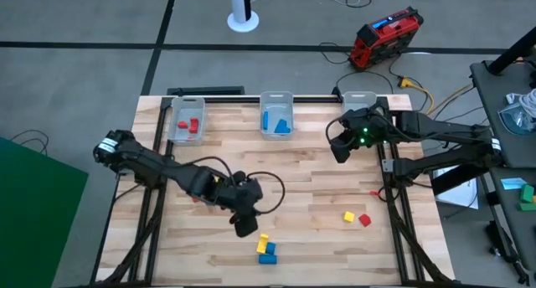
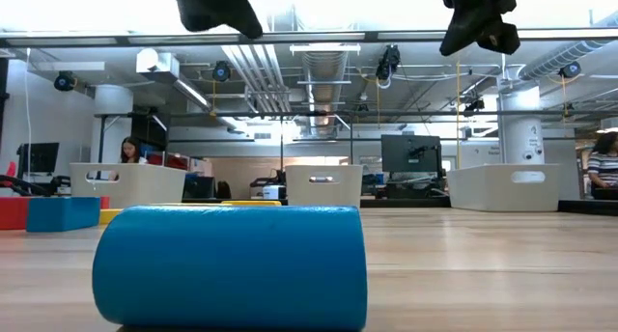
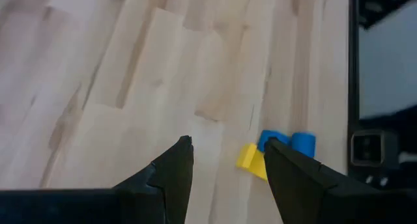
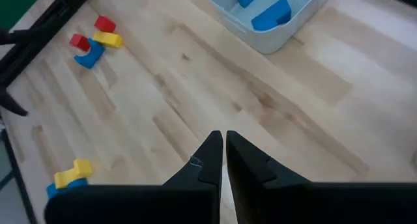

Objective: Sort blocks
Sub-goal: Put the yellow block into the right gray bin

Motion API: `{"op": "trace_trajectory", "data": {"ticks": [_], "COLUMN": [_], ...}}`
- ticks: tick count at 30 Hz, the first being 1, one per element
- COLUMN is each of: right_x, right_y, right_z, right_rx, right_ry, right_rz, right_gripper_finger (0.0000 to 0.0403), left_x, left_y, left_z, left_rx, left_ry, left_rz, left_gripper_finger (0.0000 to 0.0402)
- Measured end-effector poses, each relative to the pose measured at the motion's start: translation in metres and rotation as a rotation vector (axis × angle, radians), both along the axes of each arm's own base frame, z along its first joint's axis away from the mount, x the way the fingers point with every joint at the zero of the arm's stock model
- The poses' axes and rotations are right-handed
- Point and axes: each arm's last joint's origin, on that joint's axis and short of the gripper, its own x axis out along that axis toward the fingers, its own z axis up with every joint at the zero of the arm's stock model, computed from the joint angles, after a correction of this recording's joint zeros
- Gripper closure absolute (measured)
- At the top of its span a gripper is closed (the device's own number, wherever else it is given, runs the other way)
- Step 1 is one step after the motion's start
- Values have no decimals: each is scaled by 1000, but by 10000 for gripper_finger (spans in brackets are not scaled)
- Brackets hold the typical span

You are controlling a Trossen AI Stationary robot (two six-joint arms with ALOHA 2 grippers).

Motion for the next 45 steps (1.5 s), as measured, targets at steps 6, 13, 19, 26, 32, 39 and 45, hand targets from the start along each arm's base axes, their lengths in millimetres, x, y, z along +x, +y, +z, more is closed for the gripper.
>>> {"op": "trace_trajectory", "data": {"ticks": [6, 13, 19, 26, 32, 39, 45], "right_x": [1, 4, 9, 22, 35, 39, 39], "right_y": [12, 29, 41, 49, 52, 52, 52], "right_z": [0, -2, -6, -17, -25, -26, -25], "right_rx": [59, 122, 141, 152, 155, 158, 161], "right_ry": [-13, -13, 1, 53, 64, 53, 43], "right_rz": [-9, -6, -21, -18, -18, -19, -20], "right_gripper_finger": [390, 390, 390, 390, 390, 390, 390], "left_x": [-3, -8, -16, -22, -16, -3, 3], "left_y": [-3, -13, -14, -14, -20, -32, -38], "left_z": [-33, -65, -83, -96, -113, -135, -149], "left_rx": [64, 34, 77, 74, 94, 110, 110], "left_ry": [-44, -183, -189, -237, -260, -235, -204], "left_rz": [-115, -221, -291, -305, -338, -360, -357], "left_gripper_finger": [235, 235, 235, 235, 235, 235, 235]}}
